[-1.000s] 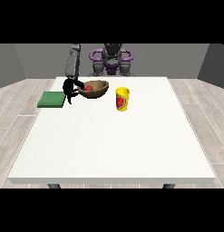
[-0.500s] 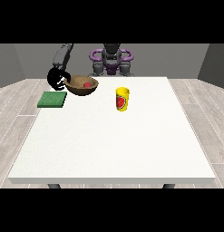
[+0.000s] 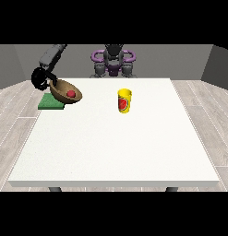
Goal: Pick the cup and pour the ball into the bowl, then pick the bowl and place it on the pad
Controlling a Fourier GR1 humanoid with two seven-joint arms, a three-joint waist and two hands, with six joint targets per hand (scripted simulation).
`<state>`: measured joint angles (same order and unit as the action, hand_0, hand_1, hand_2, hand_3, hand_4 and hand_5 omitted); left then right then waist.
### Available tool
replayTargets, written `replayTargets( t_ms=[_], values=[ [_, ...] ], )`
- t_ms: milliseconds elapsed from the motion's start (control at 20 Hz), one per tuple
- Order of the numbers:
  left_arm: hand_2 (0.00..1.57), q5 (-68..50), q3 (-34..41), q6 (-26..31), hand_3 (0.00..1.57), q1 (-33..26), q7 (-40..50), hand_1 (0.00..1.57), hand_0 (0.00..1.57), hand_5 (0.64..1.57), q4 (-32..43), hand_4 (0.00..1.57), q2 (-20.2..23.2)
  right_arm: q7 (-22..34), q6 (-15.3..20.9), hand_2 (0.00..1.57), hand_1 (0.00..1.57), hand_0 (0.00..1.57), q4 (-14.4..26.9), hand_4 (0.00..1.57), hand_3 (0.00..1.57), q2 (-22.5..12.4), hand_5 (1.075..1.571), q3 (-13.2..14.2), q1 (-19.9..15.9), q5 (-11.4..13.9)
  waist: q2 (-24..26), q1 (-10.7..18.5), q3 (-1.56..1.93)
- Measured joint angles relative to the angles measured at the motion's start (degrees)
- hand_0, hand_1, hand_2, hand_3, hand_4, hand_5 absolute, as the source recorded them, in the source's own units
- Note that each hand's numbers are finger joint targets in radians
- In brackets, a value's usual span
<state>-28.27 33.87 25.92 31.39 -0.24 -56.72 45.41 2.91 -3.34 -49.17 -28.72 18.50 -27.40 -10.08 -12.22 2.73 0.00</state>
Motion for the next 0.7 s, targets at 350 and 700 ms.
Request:
replayTargets(
  t_ms=[350,700],
  values=[
    [0.0,0.51,0.23,-1.81,0.0,1.53,-3.47,0.0,0.0,1.561,-2.9,0.67,0.74,-6.39,-3.89,1.57,1.57,1.57,6.87,0.98,0.18,-5.5,1.57,4.8,-4.43,-2.23,-7.85,0.64,0.08],
    [0.0,-3.08,2.63,-2.94,0.0,1.36,-2.31,0.0,0.0,1.559,-9.4,0.7,1.87,-16.15,-7.41,1.57,1.57,1.57,16.49,0.97,0.0,-11.5,1.571,8.79,-6.75,-2.56,-14.87,1.74,0.17]
  ],
)
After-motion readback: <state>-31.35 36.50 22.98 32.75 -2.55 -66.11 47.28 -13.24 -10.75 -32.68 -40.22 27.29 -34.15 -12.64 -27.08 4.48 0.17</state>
